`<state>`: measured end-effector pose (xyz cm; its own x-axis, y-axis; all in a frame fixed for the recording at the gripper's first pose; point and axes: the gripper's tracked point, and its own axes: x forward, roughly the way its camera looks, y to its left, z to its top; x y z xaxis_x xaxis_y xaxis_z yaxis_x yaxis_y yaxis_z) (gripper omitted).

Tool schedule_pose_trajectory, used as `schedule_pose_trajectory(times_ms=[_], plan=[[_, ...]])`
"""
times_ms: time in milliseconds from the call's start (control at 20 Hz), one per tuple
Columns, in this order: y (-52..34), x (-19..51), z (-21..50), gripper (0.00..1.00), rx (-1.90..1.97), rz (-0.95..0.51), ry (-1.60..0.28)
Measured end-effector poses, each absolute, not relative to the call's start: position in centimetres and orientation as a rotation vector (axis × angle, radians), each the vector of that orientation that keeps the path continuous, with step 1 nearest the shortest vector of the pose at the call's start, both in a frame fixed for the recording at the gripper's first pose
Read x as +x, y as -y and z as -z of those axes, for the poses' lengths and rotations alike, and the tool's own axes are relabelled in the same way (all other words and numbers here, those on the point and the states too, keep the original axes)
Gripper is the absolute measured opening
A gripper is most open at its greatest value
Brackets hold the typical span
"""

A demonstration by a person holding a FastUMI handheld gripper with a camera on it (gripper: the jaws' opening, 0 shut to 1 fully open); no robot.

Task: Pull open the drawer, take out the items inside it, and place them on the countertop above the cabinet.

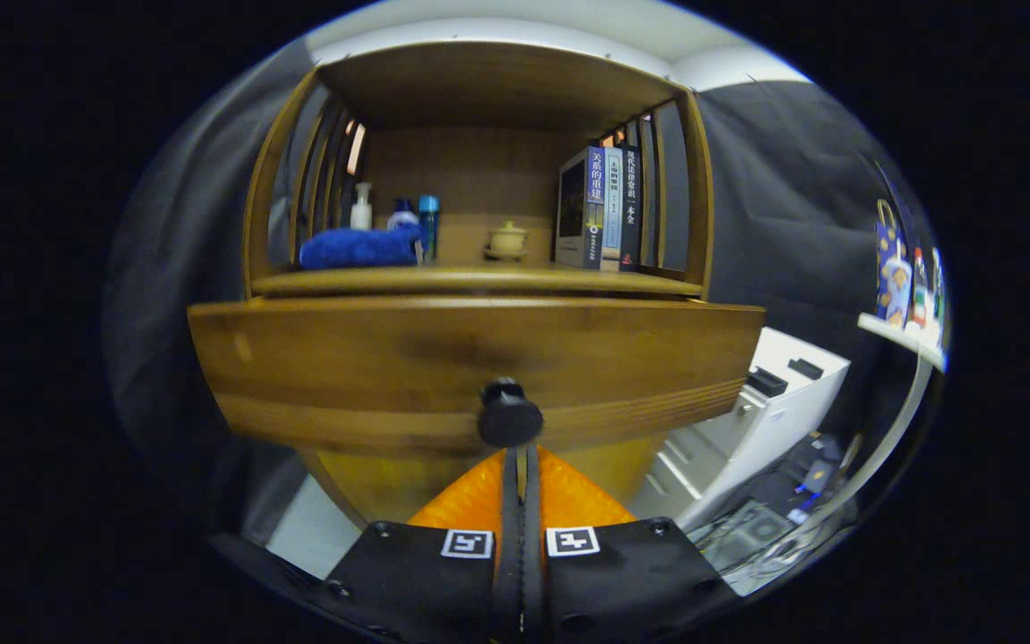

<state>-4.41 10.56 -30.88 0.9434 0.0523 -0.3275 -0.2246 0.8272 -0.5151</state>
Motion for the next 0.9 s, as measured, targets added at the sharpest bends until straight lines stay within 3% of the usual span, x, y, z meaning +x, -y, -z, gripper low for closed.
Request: schedule_pose_trajectory(times_ms=[100,200,400,600,850,900], plan=[[-11.3,-4.7,31.0,0.09,-0.499,-0.171,-0.33],[-12.2,-3.6,29.9,0.22,-0.458,-0.163,-0.304],[-14.5,-1.2,30.4,0.83,-0.477,-0.2,-0.322],[-15.3,0.8,30.6,0.84,-0.558,-0.206,-0.344],[-14.3,1.4,31.1,0.53,-0.701,-0.194,-0.558],[-14.2,1.3,31.2,0.53,-0.715,-0.19,-0.617]])
